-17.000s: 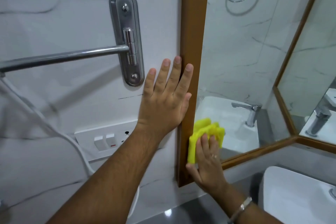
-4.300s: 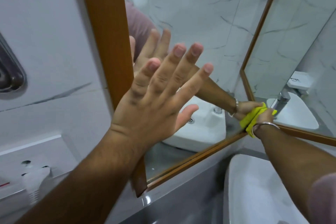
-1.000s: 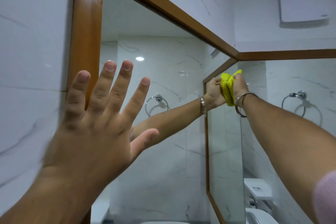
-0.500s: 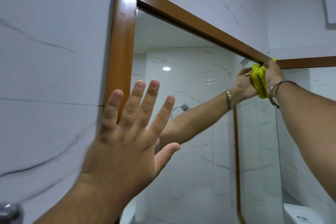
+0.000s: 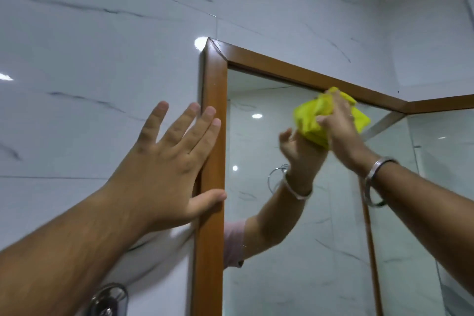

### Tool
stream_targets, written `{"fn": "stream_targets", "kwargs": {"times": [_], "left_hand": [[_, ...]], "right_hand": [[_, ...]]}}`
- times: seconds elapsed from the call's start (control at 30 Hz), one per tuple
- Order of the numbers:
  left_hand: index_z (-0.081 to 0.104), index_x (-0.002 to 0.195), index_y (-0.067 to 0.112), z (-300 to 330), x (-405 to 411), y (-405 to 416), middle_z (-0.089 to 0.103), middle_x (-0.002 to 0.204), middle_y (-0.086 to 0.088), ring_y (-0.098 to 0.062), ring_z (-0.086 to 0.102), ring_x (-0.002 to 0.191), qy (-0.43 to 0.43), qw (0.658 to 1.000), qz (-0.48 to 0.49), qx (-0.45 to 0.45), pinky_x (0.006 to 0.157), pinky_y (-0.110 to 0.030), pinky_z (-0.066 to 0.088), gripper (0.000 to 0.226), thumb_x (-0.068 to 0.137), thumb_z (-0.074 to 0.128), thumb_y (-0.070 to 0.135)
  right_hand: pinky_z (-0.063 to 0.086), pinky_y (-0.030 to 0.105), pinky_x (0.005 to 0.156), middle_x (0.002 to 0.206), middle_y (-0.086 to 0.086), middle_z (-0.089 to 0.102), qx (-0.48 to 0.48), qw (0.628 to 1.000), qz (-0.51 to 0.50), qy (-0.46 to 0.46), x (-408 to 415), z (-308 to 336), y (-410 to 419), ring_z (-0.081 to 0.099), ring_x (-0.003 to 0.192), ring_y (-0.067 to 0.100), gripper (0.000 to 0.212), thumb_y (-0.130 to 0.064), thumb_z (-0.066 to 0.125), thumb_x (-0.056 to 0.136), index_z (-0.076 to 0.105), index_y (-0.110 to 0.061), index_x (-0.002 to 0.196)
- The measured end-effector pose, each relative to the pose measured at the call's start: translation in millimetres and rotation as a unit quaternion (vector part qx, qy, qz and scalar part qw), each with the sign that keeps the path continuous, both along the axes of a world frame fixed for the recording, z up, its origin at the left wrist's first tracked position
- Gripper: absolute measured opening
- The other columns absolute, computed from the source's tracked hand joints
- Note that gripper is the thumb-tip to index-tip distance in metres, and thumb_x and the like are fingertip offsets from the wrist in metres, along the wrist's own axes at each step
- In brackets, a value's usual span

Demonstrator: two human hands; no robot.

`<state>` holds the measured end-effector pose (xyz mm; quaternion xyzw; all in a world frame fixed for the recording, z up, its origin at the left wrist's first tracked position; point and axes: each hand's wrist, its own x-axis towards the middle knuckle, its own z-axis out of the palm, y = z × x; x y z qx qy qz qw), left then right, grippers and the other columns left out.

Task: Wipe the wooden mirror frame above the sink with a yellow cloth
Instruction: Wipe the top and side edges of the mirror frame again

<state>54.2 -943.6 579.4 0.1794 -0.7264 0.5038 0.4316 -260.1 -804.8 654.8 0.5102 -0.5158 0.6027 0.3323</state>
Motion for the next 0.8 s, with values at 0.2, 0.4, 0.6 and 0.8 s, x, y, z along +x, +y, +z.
{"fn": "stream_targets", "kwargs": {"times": [0.2,0.4,0.6,0.8], "left_hand": [[0.032,0.153,0.002,-9.8,26.9,-11.3,0.022,0.161,-0.019,-0.038,0.015,0.150,-0.005,0.999,0.030,0.012,0.115,-0.069,0.012,0.105,0.085,0.025,0.082],[0.029,0.155,0.003,-20.2,27.8,-21.3,0.018,0.163,-0.018,-0.036,0.012,0.151,0.008,1.000,0.024,0.015,0.116,-0.068,0.010,0.104,0.087,0.020,0.081],[0.023,0.158,0.008,-52.2,2.2,0.0,0.013,0.164,-0.018,-0.035,0.008,0.152,0.135,0.987,-0.035,0.079,0.121,-0.060,0.006,0.082,0.095,0.023,0.061],[0.019,0.157,0.005,-138.5,-38.8,22.6,0.017,0.163,-0.018,-0.035,0.017,0.150,0.162,0.976,-0.071,0.127,0.120,-0.056,0.009,0.071,0.097,0.037,0.037]], "right_hand": [[0.017,0.043,0.117,0.159,0.018,0.017,0.131,0.895,-0.158,0.395,116.9,17.6,-38.4,0.016,0.146,0.035,0.079,-0.042,0.030,0.083,0.022,0.000,0.150],[0.011,0.037,0.121,0.156,0.024,0.021,0.083,0.906,-0.142,0.390,128.3,16.8,-47.3,0.019,0.146,0.035,0.074,-0.035,0.035,0.085,0.026,0.005,0.147],[0.017,0.057,0.117,0.156,0.025,0.019,0.099,0.932,-0.082,0.338,136.6,-145.2,-44.6,0.014,0.147,0.035,0.076,-0.027,0.048,0.080,0.028,0.006,0.146],[0.027,0.058,0.111,0.157,0.024,0.019,0.152,0.947,-0.069,0.274,155.9,-341.5,-43.4,0.018,0.146,0.039,0.087,-0.028,0.054,0.072,0.022,-0.001,0.148]]}}
